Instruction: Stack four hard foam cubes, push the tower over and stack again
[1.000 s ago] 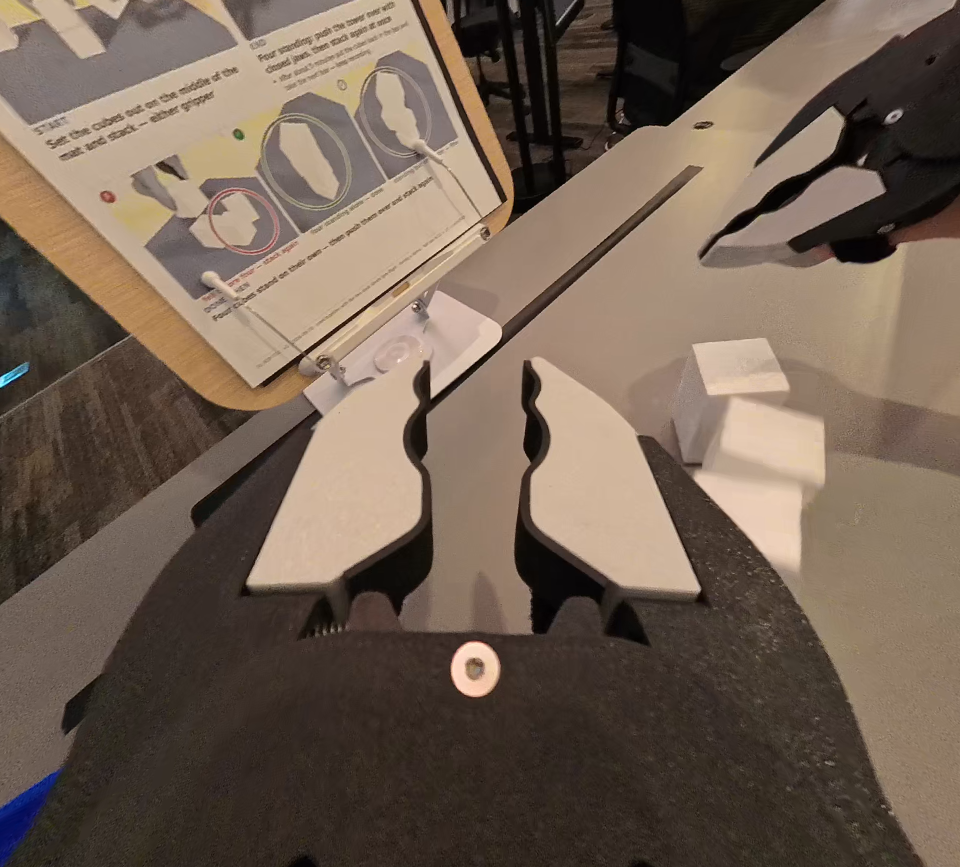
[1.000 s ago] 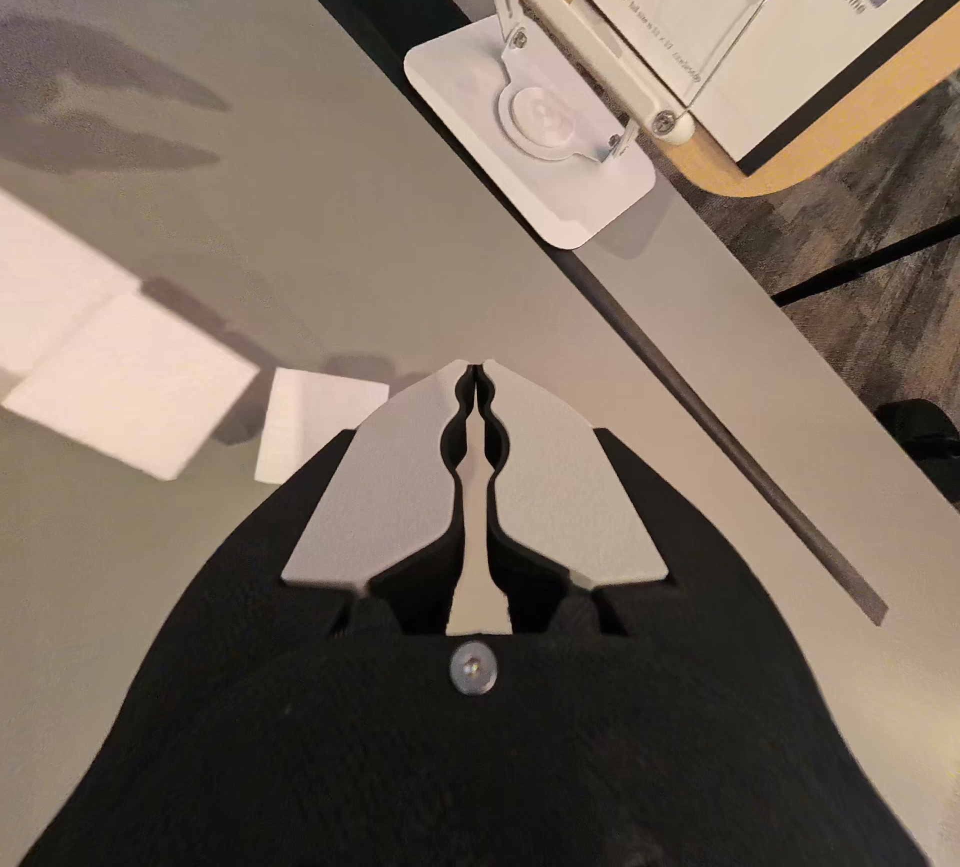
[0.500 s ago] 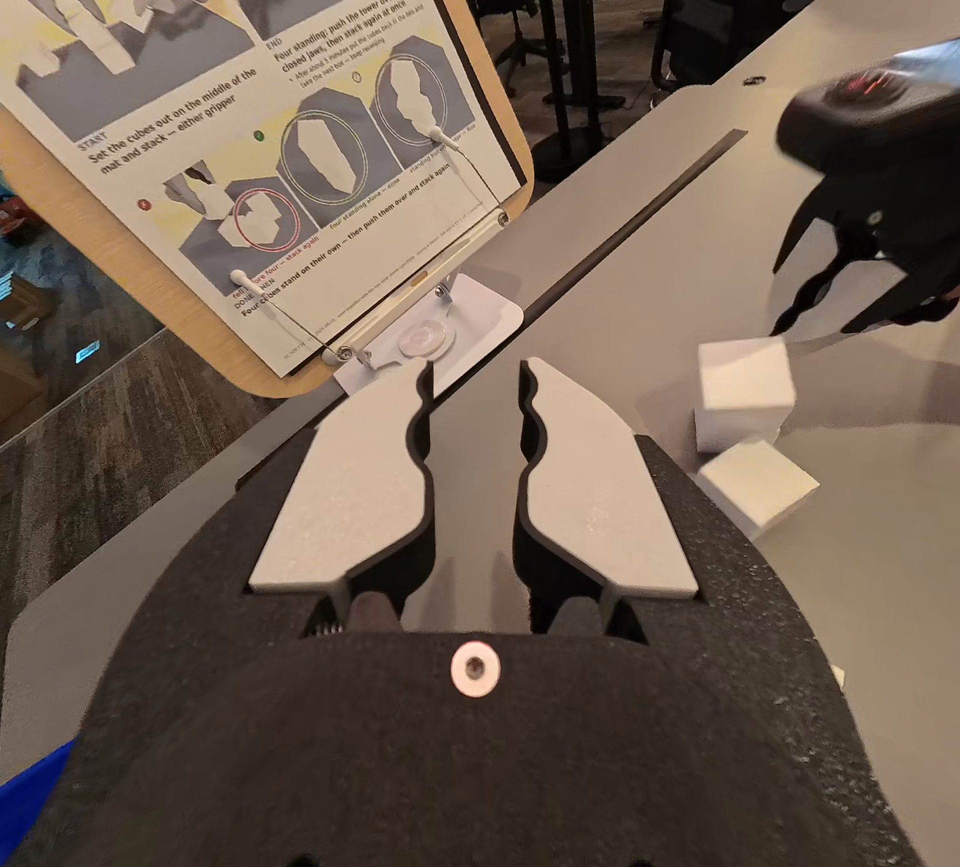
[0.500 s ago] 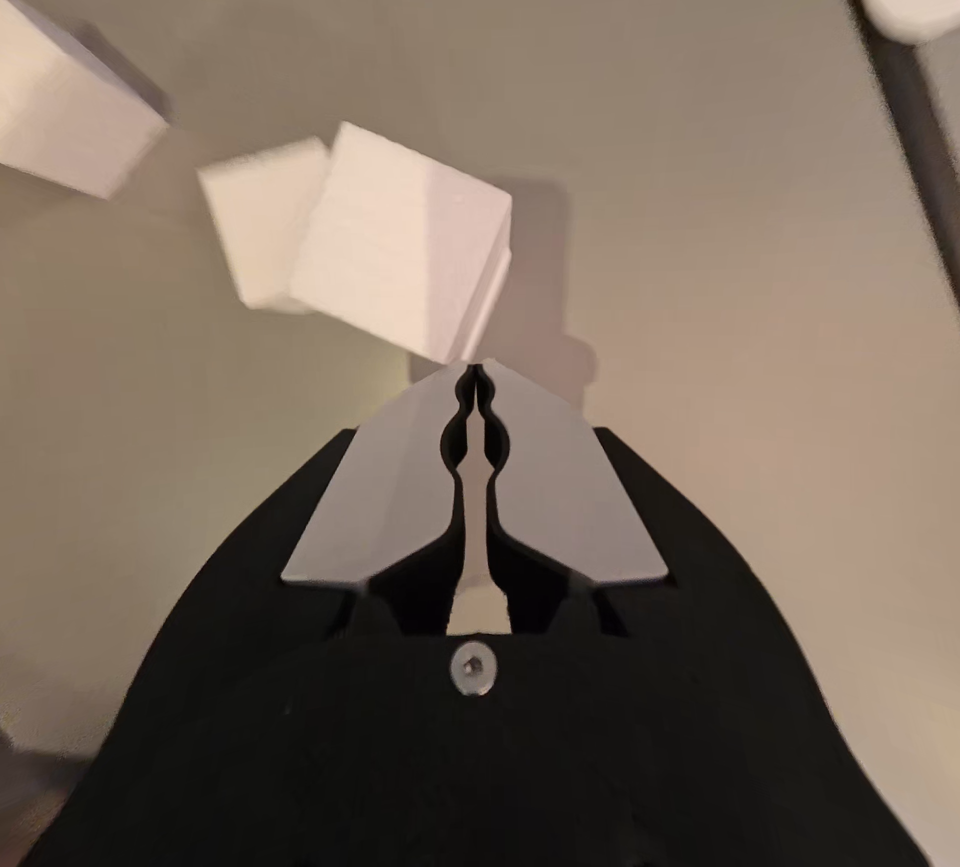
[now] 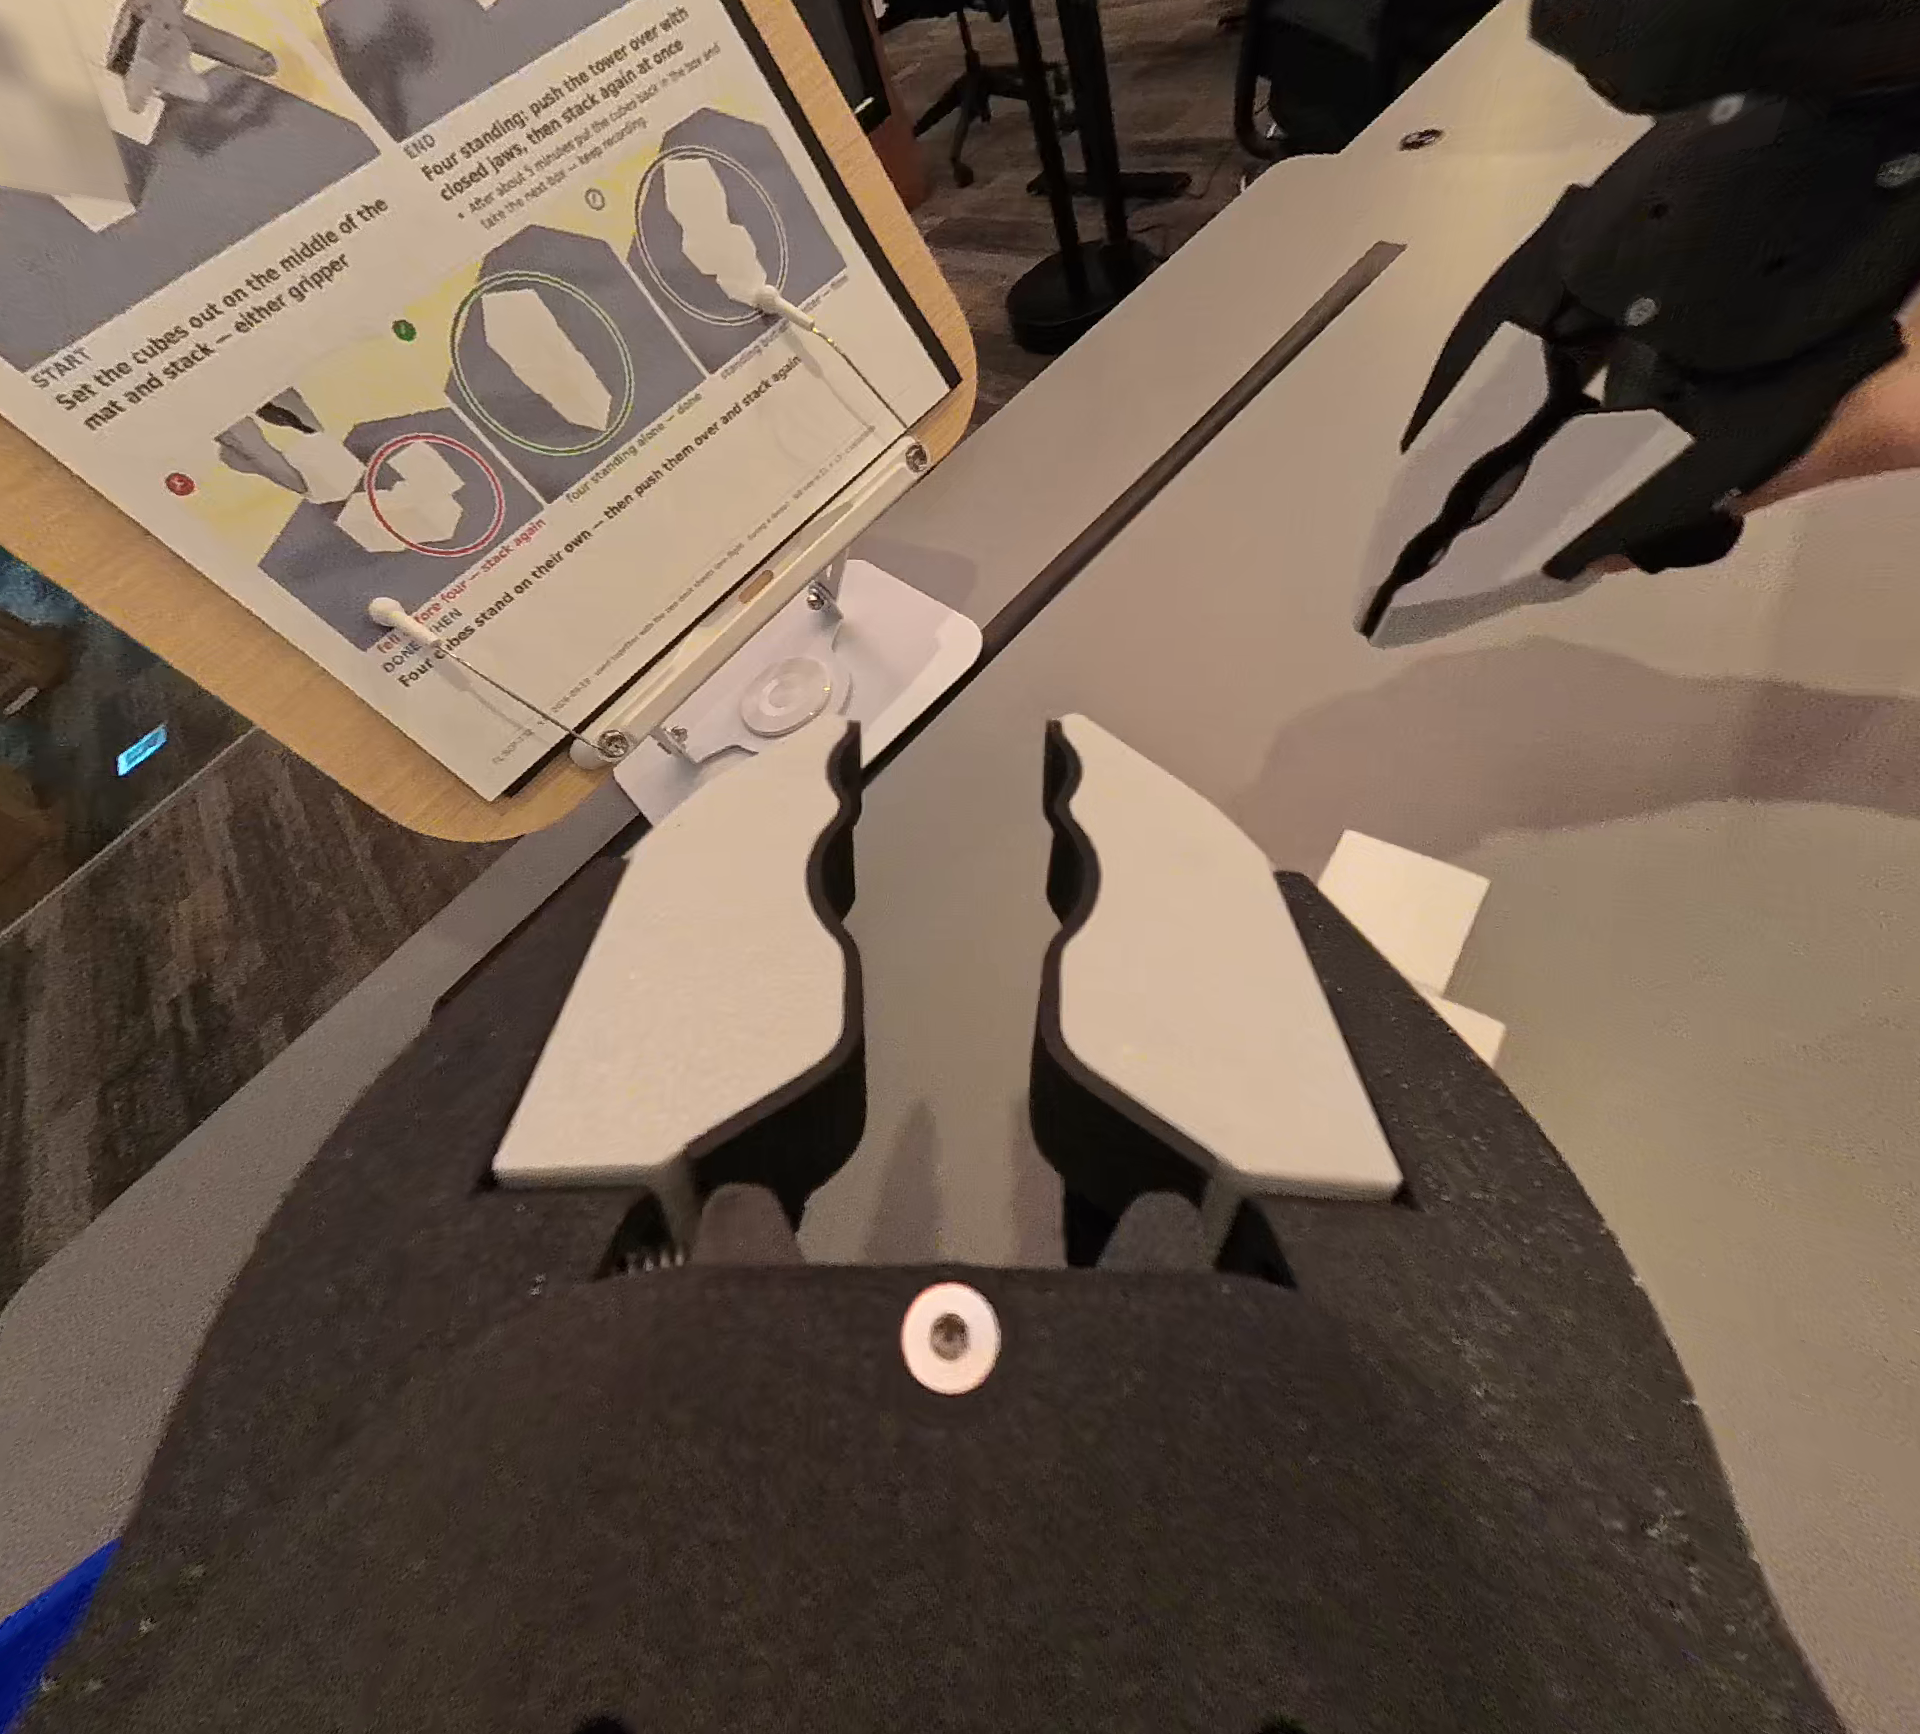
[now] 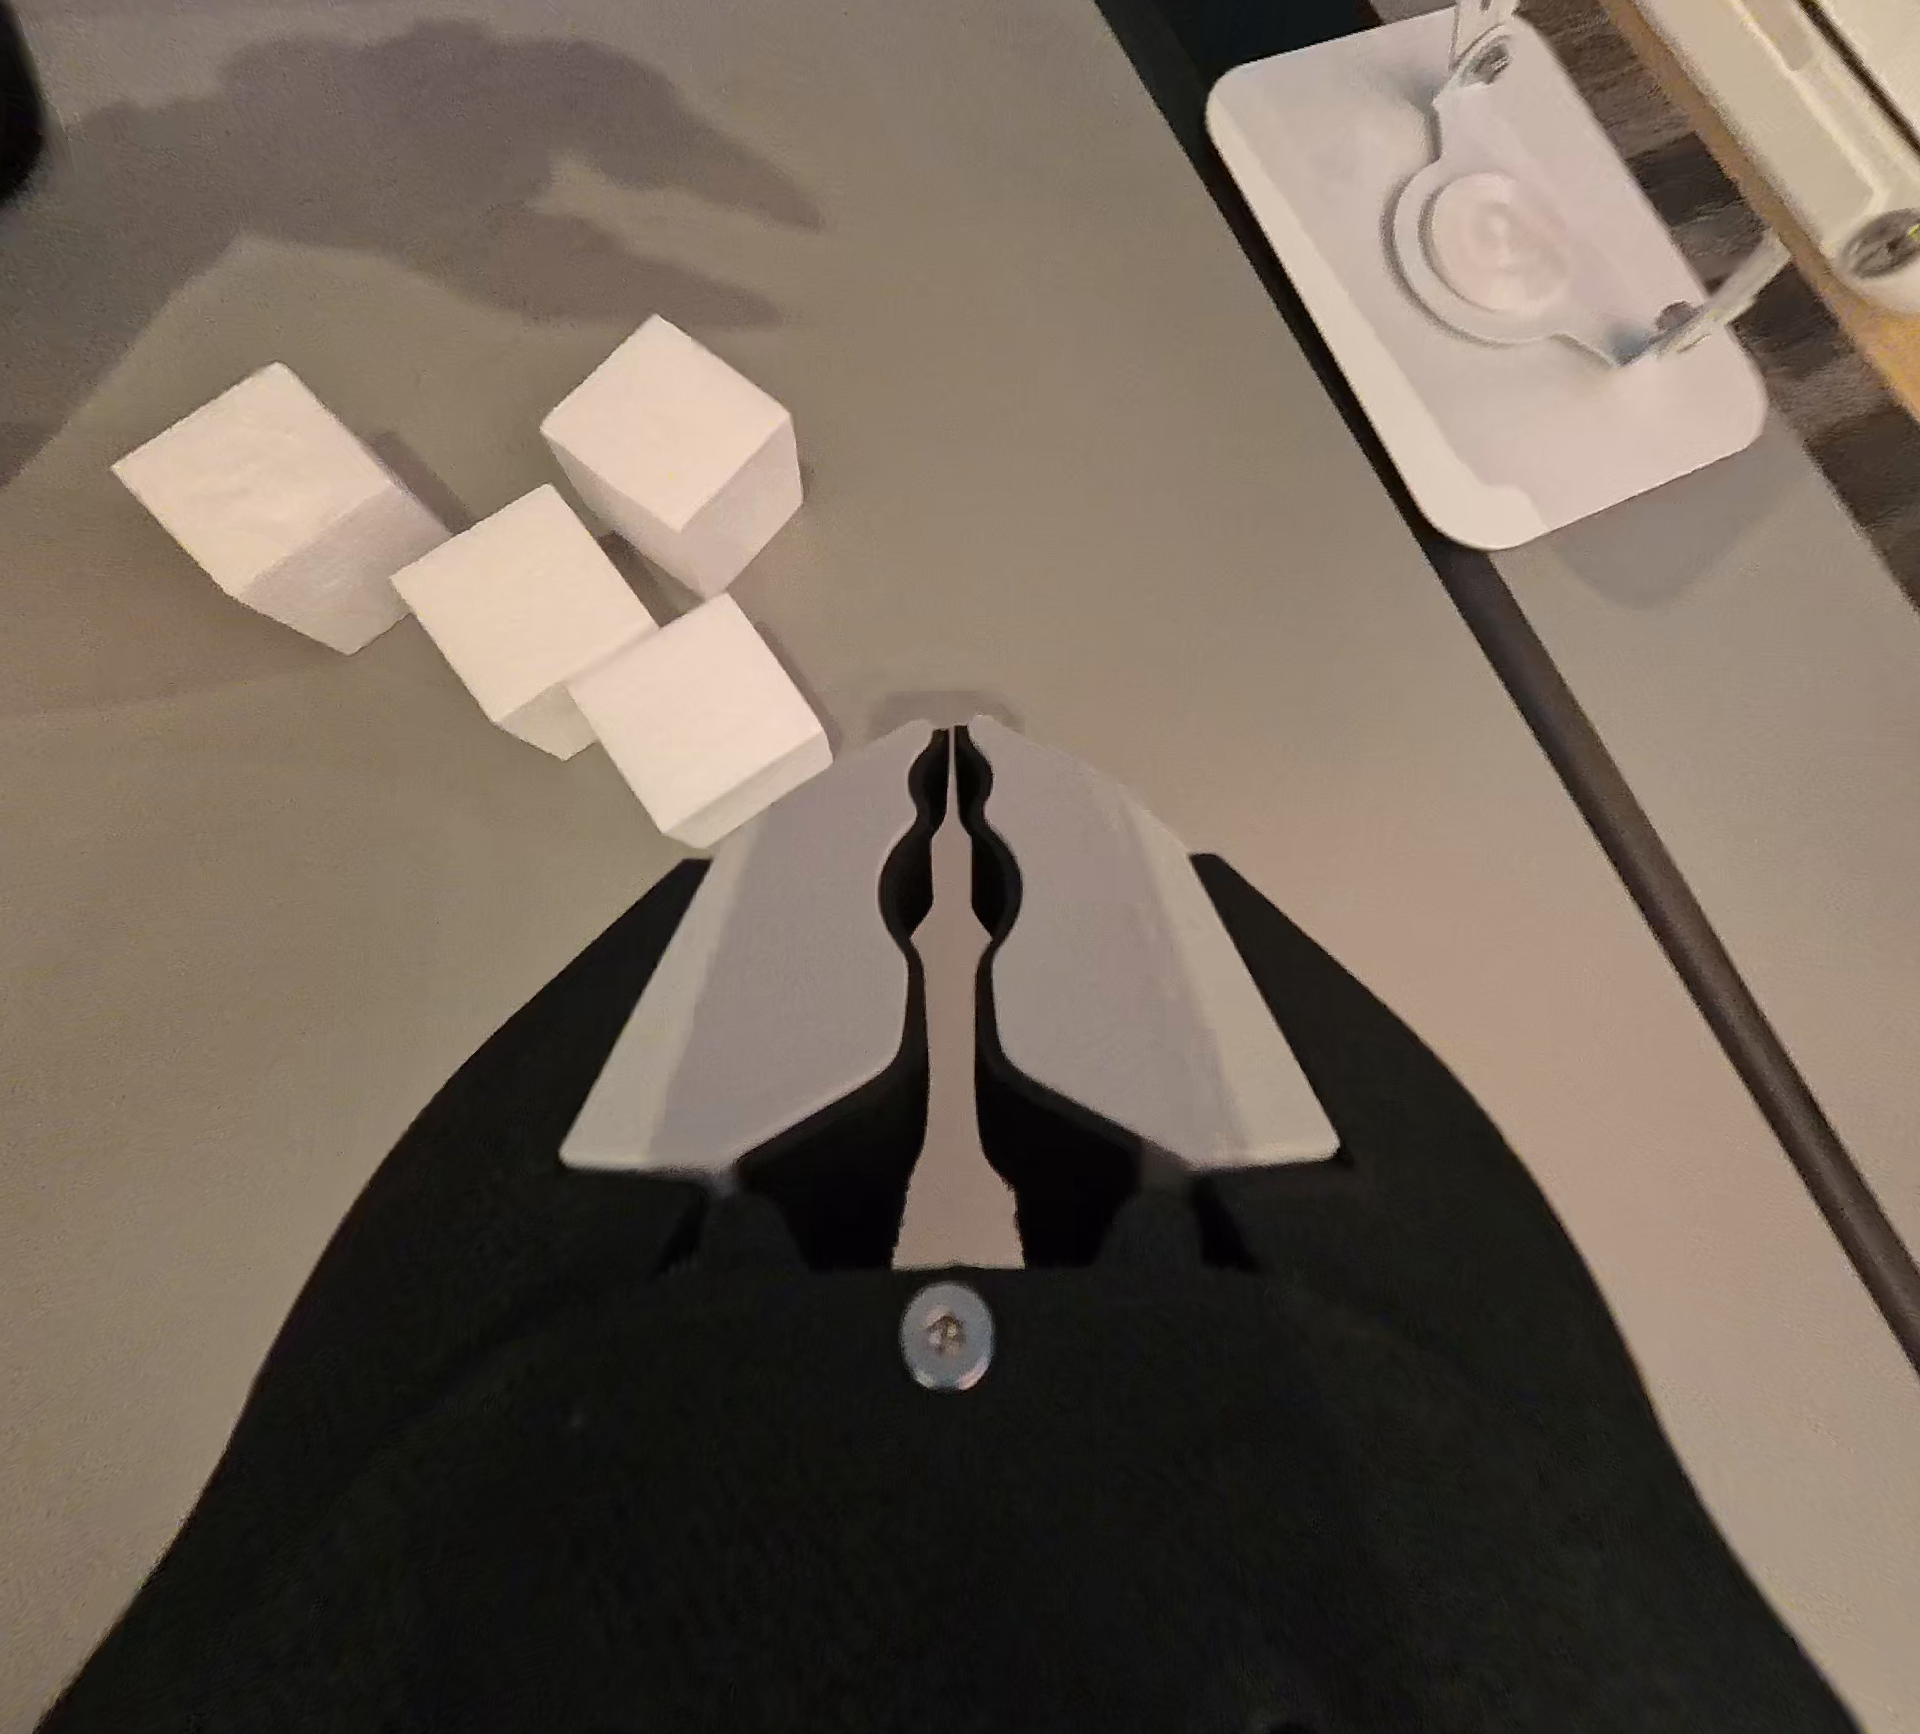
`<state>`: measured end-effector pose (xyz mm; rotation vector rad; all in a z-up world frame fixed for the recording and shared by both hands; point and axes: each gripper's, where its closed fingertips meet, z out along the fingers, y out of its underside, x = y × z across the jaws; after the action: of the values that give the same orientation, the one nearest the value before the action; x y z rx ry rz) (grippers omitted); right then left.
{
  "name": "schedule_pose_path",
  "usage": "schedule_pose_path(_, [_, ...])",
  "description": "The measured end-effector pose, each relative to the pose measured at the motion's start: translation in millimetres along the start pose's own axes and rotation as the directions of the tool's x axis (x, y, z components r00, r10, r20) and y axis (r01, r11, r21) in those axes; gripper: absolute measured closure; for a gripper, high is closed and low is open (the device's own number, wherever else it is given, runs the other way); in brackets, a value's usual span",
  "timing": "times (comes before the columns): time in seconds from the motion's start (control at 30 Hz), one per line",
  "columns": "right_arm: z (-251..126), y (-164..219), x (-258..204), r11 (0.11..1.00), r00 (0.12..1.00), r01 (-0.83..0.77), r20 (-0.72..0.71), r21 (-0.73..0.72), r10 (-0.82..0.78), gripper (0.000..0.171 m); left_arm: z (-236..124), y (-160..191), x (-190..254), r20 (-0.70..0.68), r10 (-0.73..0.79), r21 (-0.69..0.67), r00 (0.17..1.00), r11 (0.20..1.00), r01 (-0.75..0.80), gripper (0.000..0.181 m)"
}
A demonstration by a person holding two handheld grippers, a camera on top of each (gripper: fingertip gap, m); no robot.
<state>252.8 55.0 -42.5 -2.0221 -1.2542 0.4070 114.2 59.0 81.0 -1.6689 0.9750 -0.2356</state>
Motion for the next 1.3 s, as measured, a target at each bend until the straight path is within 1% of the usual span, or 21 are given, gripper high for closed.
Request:
schedule_pose_path(0.07, [-4.1, 5.9, 0.8, 1.0, 0.999, -0.006, 0.053, 0.03, 0.005, 0.169, -7.0, 3.0, 4.6, -0.016, -0.002, -0.002, 1.0, 1.0, 0.002, 0.142])
schedule_pose_path(0.17, [-7.9, 18.5, -3.2, 0.998, 0.989, 0.027, 0.144, 0.056, -0.035, 0.157, -12.7, 12.9, 13.2, -0.04, -0.005, -0.004, 0.999, 1.0, 0.005, 0.131])
schedule_pose_path(0.3, [-8.9, 30.4, -4.5, 0.996, 0.977, 0.057, 0.2, 0.076, -0.071, 0.143, 0.0, 33.5, 38.6, -0.149, 0.026, 0.064, 0.989, 0.998, -0.016, 0.116])
schedule_pose_path(0.4, [-9.7, 26.8, -8.7, 0.991, 0.968, 0.056, 0.235, 0.118, -0.083, 0.137, 3.7, 56.1, 43.4, -0.164, -0.07, 0.043, 0.984, 0.996, 0.078, 0.112])
schedule_pose_path(0.47, [-8.6, 24.9, -13.1, 0.988, 0.961, 0.053, 0.262, 0.143, -0.089, 0.132, -1.2, 68.5, 49.4, -0.155, -0.108, 0.024, 0.982, 0.993, 0.113, 0.112])
schedule_pose_path(0.53, [-5.4, 27.0, -16.7, 0.989, 0.954, 0.057, 0.285, 0.137, -0.094, 0.13, -7.1, 85.3, 58.7, -0.142, -0.094, 0.001, 0.985, 0.996, 0.095, 0.113])
schedule_pose_path(0.6, [-1.2, 29.3, -18.2, 0.99, 0.952, 0.071, 0.287, 0.125, -0.104, 0.125, -11.8, 111.7, 68.9, -0.125, -0.087, -0.085, 0.988, 0.993, 0.077, 0.111])
schedule_pose_path(0.67, [2.7, 31.6, -20.4, 0.99, 0.949, 0.088, 0.292, 0.114, -0.118, 0.124, -20.3, 136.9, 87.0, -0.142, -0.063, -0.154, 0.988, 0.987, 0.041, 0.107])
schedule_pose_path(0.77, [8.2, 29.4, -27.9, 0.985, 0.936, 0.094, 0.326, 0.142, -0.136, 0.12, -33.2, 152.9, 119.8, -0.211, -0.083, -0.119, 0.974, 0.991, 0.058, 0.107])
schedule_pose_path(0.83, [12.5, 27.2, -33.8, 0.98, 0.924, 0.099, 0.35, 0.175, -0.156, 0.112, -35.3, 164.9, 134.8, -0.243, -0.093, -0.127, 0.966, 0.99, 0.063, 0.104])
schedule_pose_path(0.9, [16.9, 27.4, -44.4, 0.973, 0.902, 0.113, 0.389, 0.203, -0.186, 0.103, -31.4, 179.7, 138.1, -0.235, -0.076, -0.169, 0.969, 0.985, 0.036, 0.103])
schedule_pose_path(0.93, [19.9, 28.9, -51.0, 0.97, 0.889, 0.123, 0.412, 0.21, -0.202, 0.095, -28.6, 184.8, 138.2, -0.232, -0.074, -0.188, 0.97, 0.982, 0.03, 0.103])
schedule_pose_path(0.97, [23.5, 31.2, -57.8, 0.968, 0.875, 0.132, 0.433, 0.212, -0.214, 0.084, -25.4, 187.8, 137.8, -0.23, -0.077, -0.199, 0.97, 0.98, 0.031, 0.104])
schedule_pose_path(1.0, [28.0, 34.4, -63.4, 0.968, 0.864, 0.144, 0.45, 0.207, -0.225, 0.082, -21.8, 189.7, 137.4, -0.234, -0.084, -0.204, 0.969, 0.978, 0.036, 0.105])
schedule_pose_path(1.07, [41.2, 38.9, -66.7, 0.968, 0.867, 0.171, 0.437, 0.185, -0.237, 0.082, -14.9, 194.3, 134.6, -0.232, -0.116, -0.221, 0.966, 0.973, 0.064, 0.111])
schedule_pose_path(1.13, [54.2, 41.7, -67.1, 0.963, 0.877, 0.21, 0.404, 0.168, -0.261, 0.082, -10.4, 196.8, 137.3, -0.256, -0.148, -0.231, 0.955, 0.969, 0.089, 0.113])
schedule_pose_path(1.2, [63.1, 43.6, -70.8, 0.96, 0.873, 0.23, 0.401, 0.161, -0.276, 0.082, -8.3, 197.9, 138.9, -0.262, -0.149, -0.228, 0.953, 0.97, 0.089, 0.12])
schedule_pose_path(1.3, [70.3, 41.6, -71.9, 0.955, 0.875, 0.236, 0.389, 0.179, -0.289, 0.09, -7.4, 197.5, 137.8, -0.25, -0.129, -0.218, 0.959, 0.973, 0.074, 0.121])
